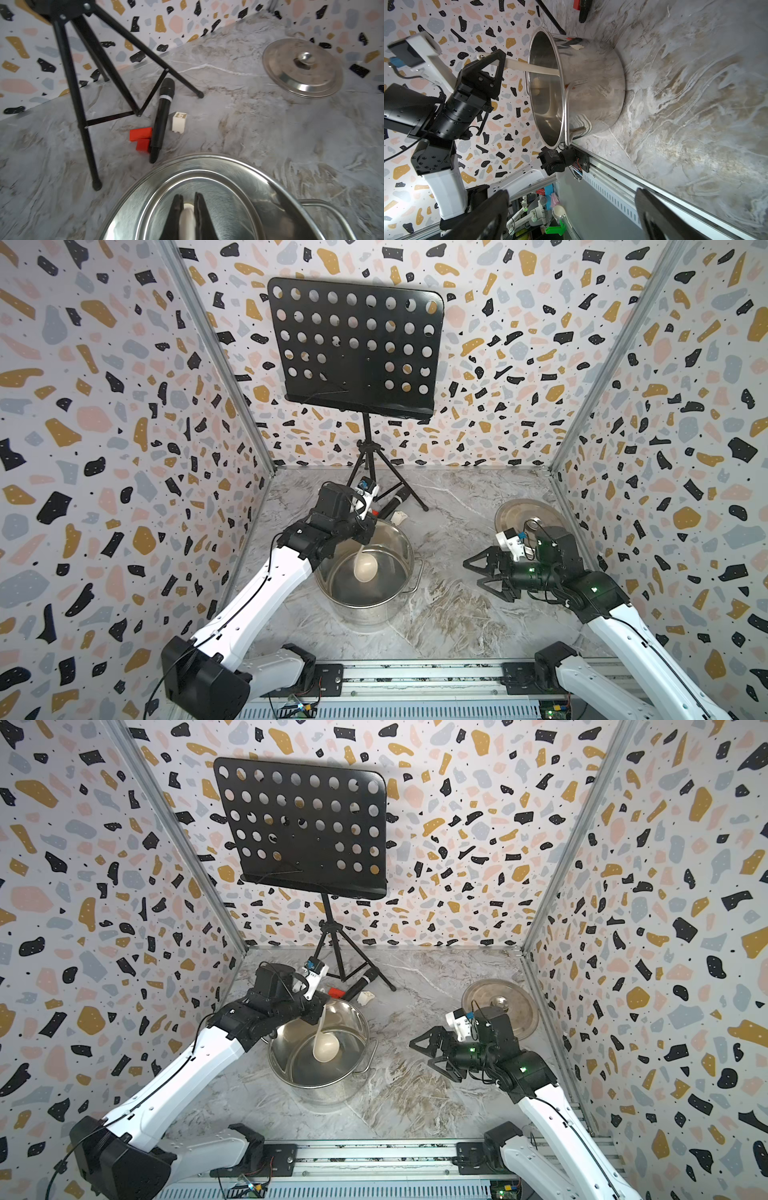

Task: Stir the soup with a spoon
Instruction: Stir the soup in the pan with a stick.

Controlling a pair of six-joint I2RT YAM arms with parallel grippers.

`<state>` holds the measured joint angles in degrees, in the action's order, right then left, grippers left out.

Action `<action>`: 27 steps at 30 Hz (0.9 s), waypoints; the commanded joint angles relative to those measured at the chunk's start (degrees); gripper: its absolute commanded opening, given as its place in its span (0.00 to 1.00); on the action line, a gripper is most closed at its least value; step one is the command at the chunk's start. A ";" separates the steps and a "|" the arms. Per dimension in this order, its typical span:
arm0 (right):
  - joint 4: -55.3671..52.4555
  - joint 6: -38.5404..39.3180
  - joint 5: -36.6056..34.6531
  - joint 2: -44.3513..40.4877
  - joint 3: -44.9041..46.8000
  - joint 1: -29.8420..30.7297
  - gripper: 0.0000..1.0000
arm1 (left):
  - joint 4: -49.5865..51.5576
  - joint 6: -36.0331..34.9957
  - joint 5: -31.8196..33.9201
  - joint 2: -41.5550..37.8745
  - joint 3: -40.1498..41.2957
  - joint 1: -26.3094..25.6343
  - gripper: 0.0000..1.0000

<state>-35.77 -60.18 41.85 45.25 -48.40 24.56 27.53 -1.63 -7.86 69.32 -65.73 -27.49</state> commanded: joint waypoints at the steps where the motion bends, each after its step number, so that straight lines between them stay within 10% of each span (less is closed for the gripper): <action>1: 0.96 0.61 0.17 -0.87 -0.18 0.23 1.00 | -3.92 -1.54 -7.30 0.52 -1.94 -3.54 0.00; 16: 1.02 0.42 -0.10 -1.28 0.45 0.21 1.00 | 5.96 -8.45 -8.42 -14.39 9.60 -14.51 0.00; 27: 2.16 0.34 0.29 0.34 0.41 0.18 0.99 | 10.93 2.05 13.39 -30.62 16.56 -9.25 0.00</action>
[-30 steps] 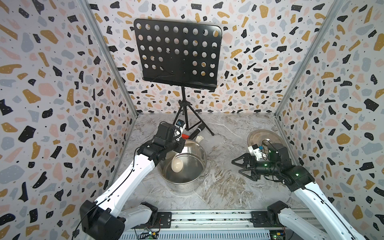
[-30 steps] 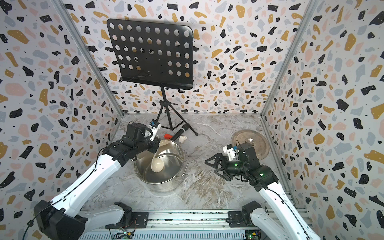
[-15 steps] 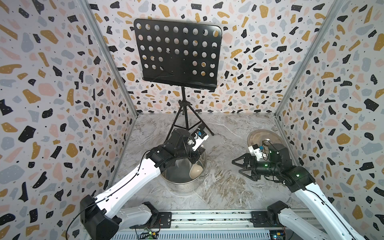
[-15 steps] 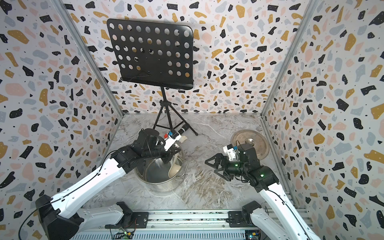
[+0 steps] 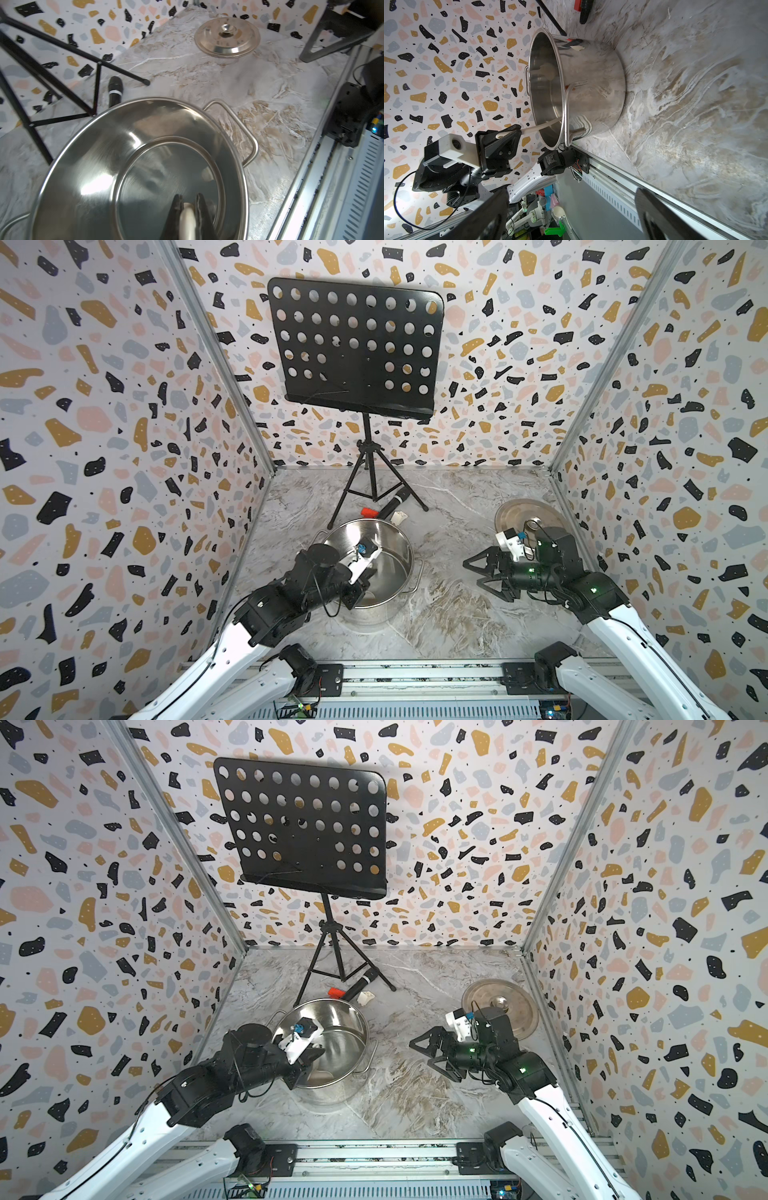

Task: Stir the soup with a spoon
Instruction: Stir the soup in the pan with a stick.

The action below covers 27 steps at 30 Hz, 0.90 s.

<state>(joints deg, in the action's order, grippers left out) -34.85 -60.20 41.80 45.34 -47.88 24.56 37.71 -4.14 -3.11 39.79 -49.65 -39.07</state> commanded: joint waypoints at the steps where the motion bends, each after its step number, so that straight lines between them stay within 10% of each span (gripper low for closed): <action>1: 1.42 0.40 0.42 0.48 -0.24 0.22 0.99 | 1.01 5.34 10.38 -1.05 0.39 4.06 0.00; 10: 1.67 0.68 1.51 1.36 -1.06 0.18 0.99 | -8.46 4.16 16.07 8.89 -3.75 13.82 0.00; 27: -0.79 0.00 0.08 -2.25 -0.59 0.18 0.99 | -18.72 2.15 -7.27 35.31 -20.52 8.78 0.00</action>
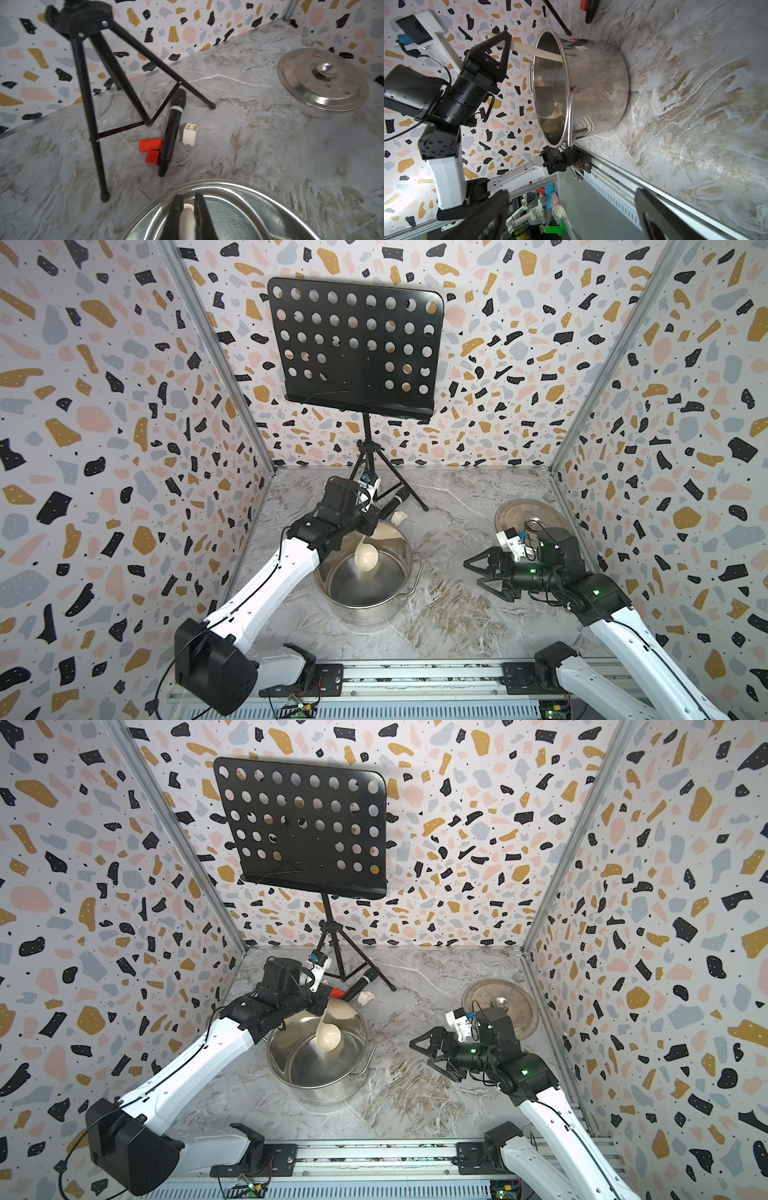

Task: Stir the soup with a spoon
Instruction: Stir the soup in the pan with a stick.

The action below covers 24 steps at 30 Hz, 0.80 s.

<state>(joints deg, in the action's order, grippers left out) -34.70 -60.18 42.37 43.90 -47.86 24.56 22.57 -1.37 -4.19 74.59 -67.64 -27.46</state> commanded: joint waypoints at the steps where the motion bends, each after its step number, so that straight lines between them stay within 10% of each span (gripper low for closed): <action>1: -1.08 -0.02 -0.53 -0.81 -0.72 0.22 0.99 | -3.69 -0.99 -7.06 0.91 -2.72 -4.11 0.00; 12: -1.59 -0.07 -1.04 -1.12 -0.58 0.23 0.99 | 2.06 -6.53 -8.14 -6.46 2.82 -15.71 0.00; 24: 0.27 0.07 -0.23 1.26 -0.84 0.23 0.99 | 14.30 -4.37 -5.74 -31.81 18.92 -15.67 0.00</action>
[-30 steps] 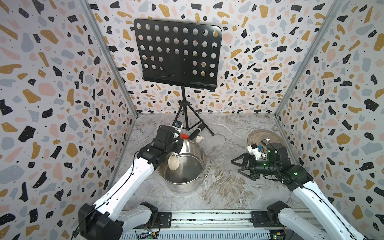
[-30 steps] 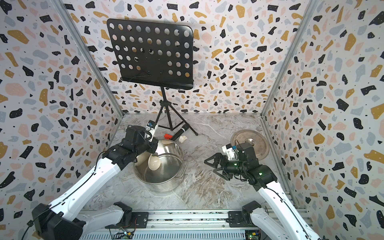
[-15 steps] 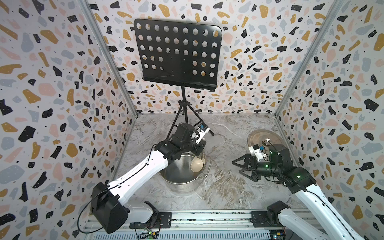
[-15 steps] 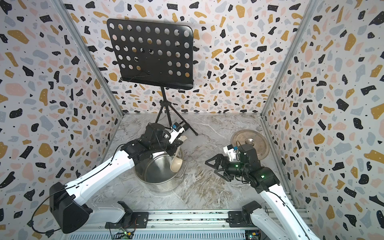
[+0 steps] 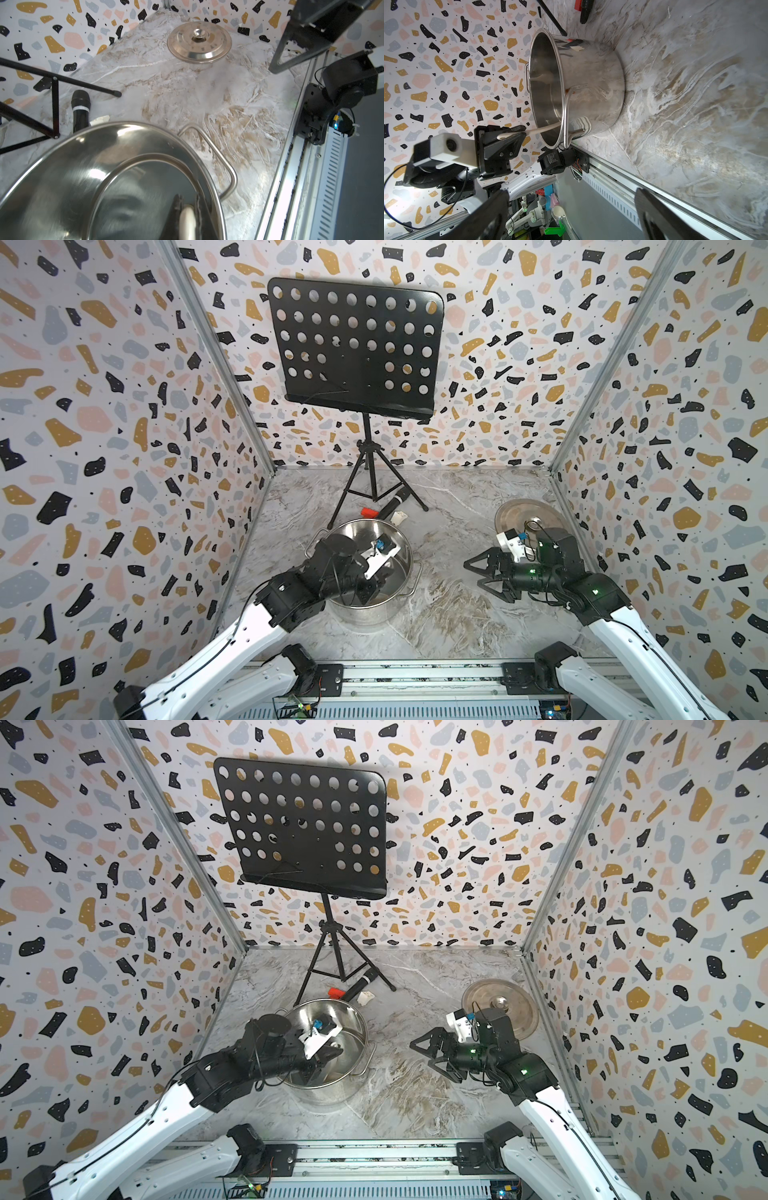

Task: Stir the soup with a spoon
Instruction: Stir the soup in the pan with a stick.

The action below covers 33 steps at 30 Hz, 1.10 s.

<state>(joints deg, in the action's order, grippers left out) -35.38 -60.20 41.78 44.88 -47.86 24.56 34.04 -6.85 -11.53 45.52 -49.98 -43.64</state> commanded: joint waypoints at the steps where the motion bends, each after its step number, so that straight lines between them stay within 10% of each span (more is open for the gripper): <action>1: 1.32 0.03 0.45 0.52 -0.88 0.16 0.99 | 3.36 1.99 3.22 -3.79 1.59 1.18 0.00; 9: 2.16 0.22 1.15 1.61 -0.86 0.23 0.99 | 1.61 10.00 21.81 -3.72 -0.59 12.74 0.00; 16: 1.20 0.51 1.38 0.69 -0.62 0.23 0.99 | -5.58 8.04 23.51 7.08 -5.80 18.75 0.00; 33: 0.05 -1.04 -0.47 -2.45 0.26 0.23 0.99 | -16.06 3.52 -3.26 27.28 -18.07 15.00 0.00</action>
<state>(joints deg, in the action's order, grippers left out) -34.59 -60.66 41.78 43.16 -47.37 24.56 21.82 -1.98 -8.84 72.14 -65.34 -26.28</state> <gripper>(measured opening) 0.989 0.084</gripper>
